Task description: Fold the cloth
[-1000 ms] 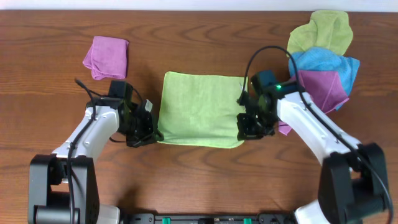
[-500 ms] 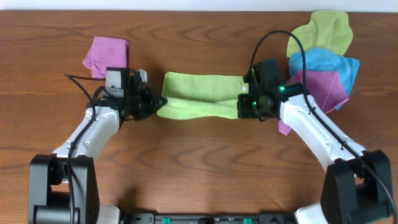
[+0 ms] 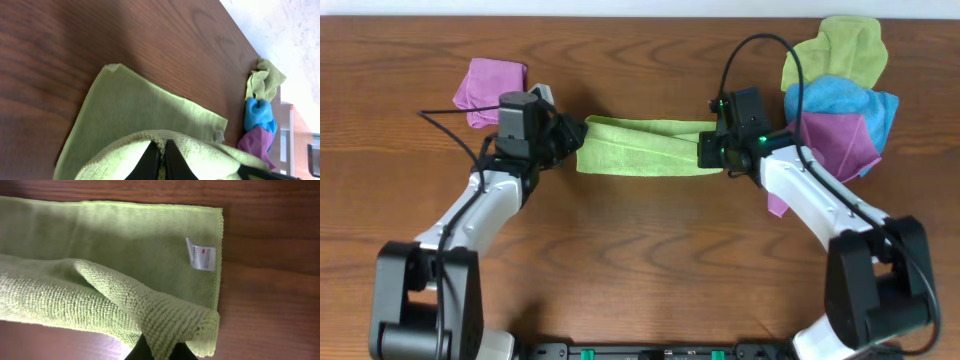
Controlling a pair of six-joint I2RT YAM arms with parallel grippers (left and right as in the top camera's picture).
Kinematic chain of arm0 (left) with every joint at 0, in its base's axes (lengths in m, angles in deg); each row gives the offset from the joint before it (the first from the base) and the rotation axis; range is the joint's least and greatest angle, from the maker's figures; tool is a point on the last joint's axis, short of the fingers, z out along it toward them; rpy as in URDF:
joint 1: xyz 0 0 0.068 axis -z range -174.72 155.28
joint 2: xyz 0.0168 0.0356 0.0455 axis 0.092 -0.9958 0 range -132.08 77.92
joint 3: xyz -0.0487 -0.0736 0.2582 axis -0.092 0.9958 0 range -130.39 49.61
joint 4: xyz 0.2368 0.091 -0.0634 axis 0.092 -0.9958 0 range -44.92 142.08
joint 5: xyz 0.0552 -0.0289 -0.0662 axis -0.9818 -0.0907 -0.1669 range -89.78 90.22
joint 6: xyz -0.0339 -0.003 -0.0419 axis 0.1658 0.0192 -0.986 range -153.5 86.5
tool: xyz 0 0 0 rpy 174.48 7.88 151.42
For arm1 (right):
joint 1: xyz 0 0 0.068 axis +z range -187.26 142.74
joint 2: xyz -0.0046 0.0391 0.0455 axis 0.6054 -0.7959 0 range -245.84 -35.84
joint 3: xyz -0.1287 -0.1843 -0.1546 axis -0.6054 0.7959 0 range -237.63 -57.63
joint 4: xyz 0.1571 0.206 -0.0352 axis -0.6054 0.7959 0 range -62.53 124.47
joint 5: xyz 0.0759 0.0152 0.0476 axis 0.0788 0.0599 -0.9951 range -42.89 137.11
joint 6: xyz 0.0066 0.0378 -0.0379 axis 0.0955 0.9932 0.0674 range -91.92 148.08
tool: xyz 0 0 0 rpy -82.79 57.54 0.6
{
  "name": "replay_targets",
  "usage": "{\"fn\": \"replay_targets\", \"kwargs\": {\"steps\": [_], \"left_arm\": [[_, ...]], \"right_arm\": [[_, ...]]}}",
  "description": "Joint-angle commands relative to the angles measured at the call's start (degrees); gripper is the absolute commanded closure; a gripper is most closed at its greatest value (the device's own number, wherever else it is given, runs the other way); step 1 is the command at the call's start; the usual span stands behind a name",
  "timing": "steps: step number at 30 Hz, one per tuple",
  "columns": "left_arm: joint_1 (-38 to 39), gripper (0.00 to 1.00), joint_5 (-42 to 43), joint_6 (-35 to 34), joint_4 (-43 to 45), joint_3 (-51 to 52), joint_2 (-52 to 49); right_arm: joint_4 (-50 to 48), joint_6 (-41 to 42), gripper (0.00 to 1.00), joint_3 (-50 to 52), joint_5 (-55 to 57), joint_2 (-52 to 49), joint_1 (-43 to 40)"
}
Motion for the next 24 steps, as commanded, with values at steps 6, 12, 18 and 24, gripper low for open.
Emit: {"fn": "replay_targets", "kwargs": {"steps": [6, 12, 18, 24], "left_arm": [[-0.02, 0.94, -4.09, -0.96, 5.99, -1.01, -7.91], [-0.02, 0.94, -4.24, -1.79, 9.25, -2.69, -12.68], [0.04, 0.94, -4.26, -1.92, 8.96, -3.67, -14.49], [-0.13, 0.65, -4.13, -0.17, 8.92, -3.67, -14.47]], "right_arm": [[-6.10, 0.59, 0.99, -0.02, 5.66, -2.86, -1.25], [-11.39, 0.57, 0.98, -0.02, 5.70, -6.12, -2.10], [-12.92, 0.59, 0.75, -0.02, 5.68, -7.54, -2.19], [-12.76, 0.63, 0.42, -0.02, 5.57, -7.50, -2.25]]}}
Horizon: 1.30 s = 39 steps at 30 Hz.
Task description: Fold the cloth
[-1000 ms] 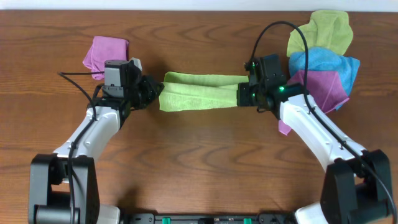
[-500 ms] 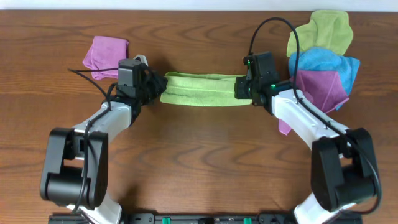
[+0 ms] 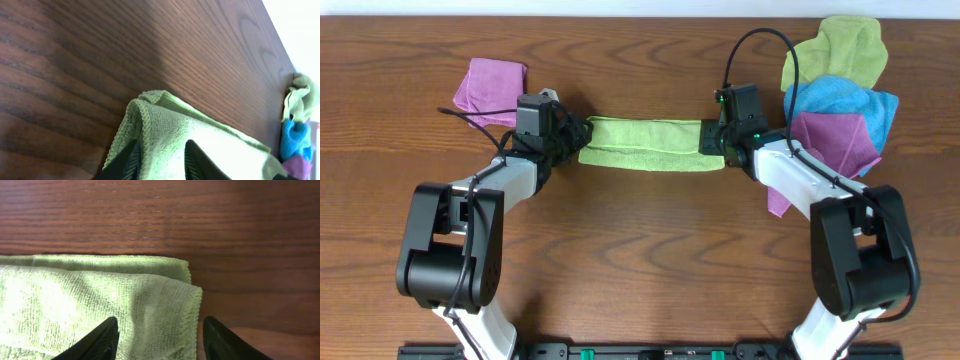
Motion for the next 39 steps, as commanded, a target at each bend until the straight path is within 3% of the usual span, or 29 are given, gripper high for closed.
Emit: {"fn": "replay_targets", "kwargs": {"steps": [1, 2, 5, 11, 12, 15, 20, 26, 39], "left_arm": [[-0.48, 0.59, -0.55, 1.11, -0.11, -1.31, -0.50], [-0.59, 0.49, -0.44, 1.11, -0.11, -1.31, -0.46], [-1.03, 0.37, 0.26, 1.38, -0.11, -1.36, -0.28], [-3.21, 0.29, 2.58, 2.19, -1.79, -1.44, 2.86], [-3.82, 0.35, 2.86, 2.16, -2.91, -1.44, 4.66], [-3.56, 0.94, 4.42, 1.77, -2.86, -1.51, 7.08], [-0.09, 0.94, 4.57, 0.26, -2.93, -1.57, 6.95], [4.13, 0.94, 0.11, 1.49, -2.91, -1.57, 3.34], [4.31, 0.94, -4.04, 1.44, -2.93, -1.57, -4.37]], "right_arm": [[0.04, 0.37, 0.41, -0.04, 0.22, -0.35, -0.31], [0.11, 0.39, 0.41, -0.07, 0.04, -0.22, -0.28], [0.72, 0.85, 0.36, -0.09, 0.09, 0.98, -0.28], [2.23, 1.03, 0.27, -0.09, -2.78, 5.73, -0.31], [2.84, 1.05, 0.26, -0.09, -4.07, 7.10, -0.31], [4.37, 4.07, 0.23, -0.09, -4.52, 8.74, -0.42], [9.09, 10.47, 0.19, -0.09, -7.69, 8.87, -2.51], [11.23, 10.43, 0.18, -0.07, -13.11, 7.67, -5.03], [8.07, 12.63, 0.15, -0.07, -18.49, 0.55, -5.05]]}}
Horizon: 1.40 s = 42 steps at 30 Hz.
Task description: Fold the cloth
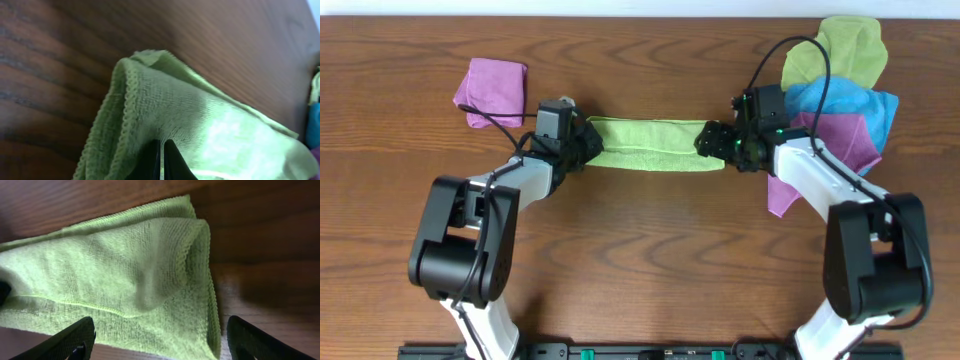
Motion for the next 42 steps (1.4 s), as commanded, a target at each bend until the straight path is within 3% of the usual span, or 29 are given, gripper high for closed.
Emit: {"fn": "replay_targets", "kwargs": {"steps": [1, 7, 13, 15, 18, 24, 32, 42], "left_arm": [[-0.02, 0.94, -1.27, 0.33, -0.02, -0.83, -2.01], [-0.02, 0.94, -1.25, 0.35, -0.02, -0.83, -2.14], [-0.04, 0.94, -1.20, 0.33, -0.35, -0.83, -2.14], [-0.04, 0.94, -1.20, 0.35, -1.09, -0.83, -2.14], [-0.17, 0.94, -1.20, 0.35, -1.90, -0.83, -2.14], [-0.22, 0.94, -0.74, 0.35, -1.95, -0.83, -2.10], [-0.24, 0.94, -0.74, -0.09, -1.92, -0.94, -2.10], [-0.24, 0.94, 2.54, -0.09, -2.25, -2.49, -1.16]], "right_arm": [[-0.79, 2.62, 0.15, -0.07, -1.62, -1.51, -0.09], [-3.85, 2.75, 0.17, -0.07, -2.47, -4.48, 0.13], [-8.74, 2.69, 0.35, -0.07, -3.02, -8.35, 1.14], [-10.88, 2.69, 0.55, -0.07, -3.10, -8.57, 1.22], [-14.78, 2.67, 0.99, -0.07, -4.94, -8.55, 1.29], [-18.84, 4.28, 0.99, -0.39, -12.59, -6.12, 1.42], [-16.85, 4.61, 0.99, -0.42, -9.27, 2.60, 2.34], [-15.98, 4.61, 0.99, -3.37, -4.92, 3.19, 7.26]]}}
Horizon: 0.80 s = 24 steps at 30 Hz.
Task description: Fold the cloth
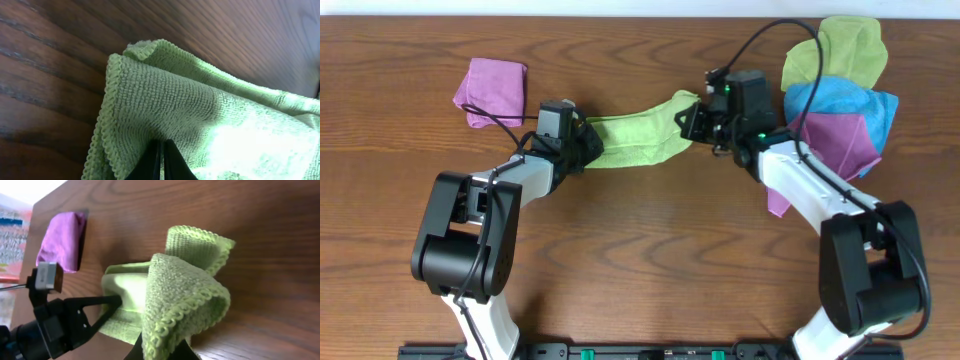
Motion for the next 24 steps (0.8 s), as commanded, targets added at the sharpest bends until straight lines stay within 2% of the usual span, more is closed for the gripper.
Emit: {"fn": "replay_targets", "kwargs": {"steps": [1, 15, 24], "left_arm": [[-0.15, 0.94, 1.60, -0.07, -0.72, -1.79, 0.22], [-0.15, 0.94, 1.73, -0.04, -1.25, -3.37, 1.70], [-0.37, 0.94, 2.60, 0.02, -1.27, -3.50, 1.77]], "right_arm": [[0.46, 0.46, 0.99, -3.13, 2.23, 0.68, 1.38], [-0.44, -0.02, 0.99, -5.49, 9.01, 0.39, 10.75], [-1.92, -2.14, 0.99, -8.20, 9.68, -4.24, 14.32]]}}
